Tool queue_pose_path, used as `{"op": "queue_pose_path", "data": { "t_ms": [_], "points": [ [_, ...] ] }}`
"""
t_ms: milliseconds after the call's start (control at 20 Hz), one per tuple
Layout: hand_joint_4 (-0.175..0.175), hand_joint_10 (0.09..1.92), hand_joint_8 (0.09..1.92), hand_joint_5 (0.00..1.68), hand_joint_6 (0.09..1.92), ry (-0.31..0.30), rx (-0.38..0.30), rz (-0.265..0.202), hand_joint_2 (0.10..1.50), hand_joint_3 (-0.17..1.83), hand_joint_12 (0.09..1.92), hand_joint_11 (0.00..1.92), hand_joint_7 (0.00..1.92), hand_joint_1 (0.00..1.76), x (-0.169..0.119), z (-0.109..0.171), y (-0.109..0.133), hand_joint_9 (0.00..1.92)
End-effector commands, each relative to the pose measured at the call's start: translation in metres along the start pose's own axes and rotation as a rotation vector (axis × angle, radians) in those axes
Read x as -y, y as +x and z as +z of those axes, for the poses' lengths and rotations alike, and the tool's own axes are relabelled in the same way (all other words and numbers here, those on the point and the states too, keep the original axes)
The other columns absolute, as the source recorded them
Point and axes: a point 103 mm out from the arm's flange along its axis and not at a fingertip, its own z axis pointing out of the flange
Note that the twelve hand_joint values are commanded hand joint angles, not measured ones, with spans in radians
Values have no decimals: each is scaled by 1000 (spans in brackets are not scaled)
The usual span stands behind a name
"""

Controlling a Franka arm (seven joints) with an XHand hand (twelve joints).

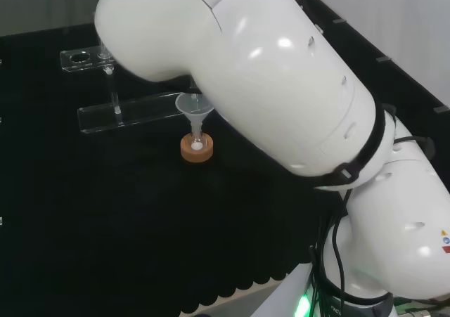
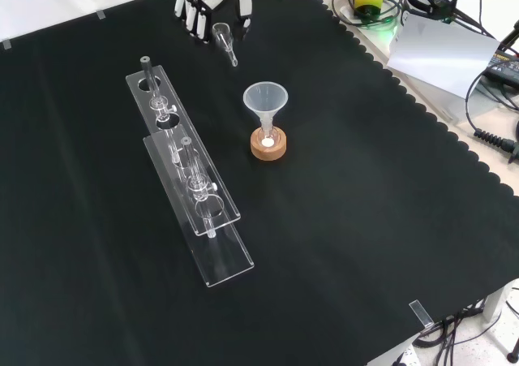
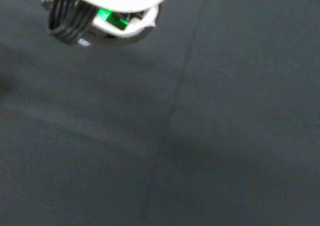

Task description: Put the weighing funnel back on the table.

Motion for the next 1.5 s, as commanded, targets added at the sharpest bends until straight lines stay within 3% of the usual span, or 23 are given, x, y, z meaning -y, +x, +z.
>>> {"op": "queue_pose_path", "data": {
  "t_ms": [50, 450, 950, 1500],
  "points": [
    [175, 365, 659, 1202, 833, -23, -78, -33, 650, 738, 1136, 687, 744, 1110, -41, 35, -6, 1057],
    [175, 370, 668, 1198, 839, -19, -136, -18, 652, 737, 1138, 686, 764, 1109, -68, 78, -12, 1068],
    [175, 375, 676, 1194, 844, -11, -191, -15, 655, 734, 1142, 694, 796, 1108, -78, 122, -14, 1082],
    [175, 375, 675, 1193, 844, -15, -205, -21, 657, 730, 1141, 702, 801, 1107, -84, 146, -9, 1085]
  ]
}}
